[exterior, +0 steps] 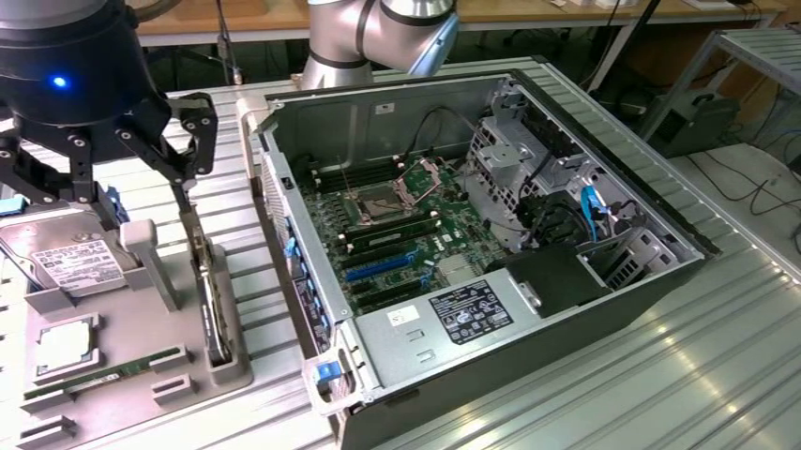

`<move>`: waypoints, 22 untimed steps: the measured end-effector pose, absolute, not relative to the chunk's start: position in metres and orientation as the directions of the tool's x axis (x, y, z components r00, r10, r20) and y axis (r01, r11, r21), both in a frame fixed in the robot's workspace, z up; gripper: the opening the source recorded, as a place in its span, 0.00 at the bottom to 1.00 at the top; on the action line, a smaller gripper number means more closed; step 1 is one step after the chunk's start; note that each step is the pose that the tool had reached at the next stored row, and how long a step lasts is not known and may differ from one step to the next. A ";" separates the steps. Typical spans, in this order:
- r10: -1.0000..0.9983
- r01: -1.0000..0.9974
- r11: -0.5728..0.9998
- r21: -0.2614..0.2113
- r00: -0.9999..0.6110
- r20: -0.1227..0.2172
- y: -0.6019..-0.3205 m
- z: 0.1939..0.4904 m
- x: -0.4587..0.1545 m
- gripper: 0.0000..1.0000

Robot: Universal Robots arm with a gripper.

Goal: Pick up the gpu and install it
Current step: 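Pick up the gpu and move the gpu toward the slot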

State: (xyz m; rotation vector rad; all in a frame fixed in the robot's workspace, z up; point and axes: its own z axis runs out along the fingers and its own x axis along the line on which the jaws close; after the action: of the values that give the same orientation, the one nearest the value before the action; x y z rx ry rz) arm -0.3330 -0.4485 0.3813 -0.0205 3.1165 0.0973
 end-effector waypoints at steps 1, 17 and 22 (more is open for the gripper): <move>-0.012 -0.014 0.998 0.062 -1.000 -0.024 -0.448 0.379 -0.333 0.60; -0.052 -0.053 0.997 0.061 -0.998 -0.023 -0.449 0.350 -0.328 0.60; -0.071 -0.072 0.996 0.061 -0.997 -0.022 -0.449 0.338 -0.327 0.60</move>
State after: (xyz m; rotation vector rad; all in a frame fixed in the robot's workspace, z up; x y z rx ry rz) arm -0.3270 -0.4487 0.3378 -0.1114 3.1178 0.0965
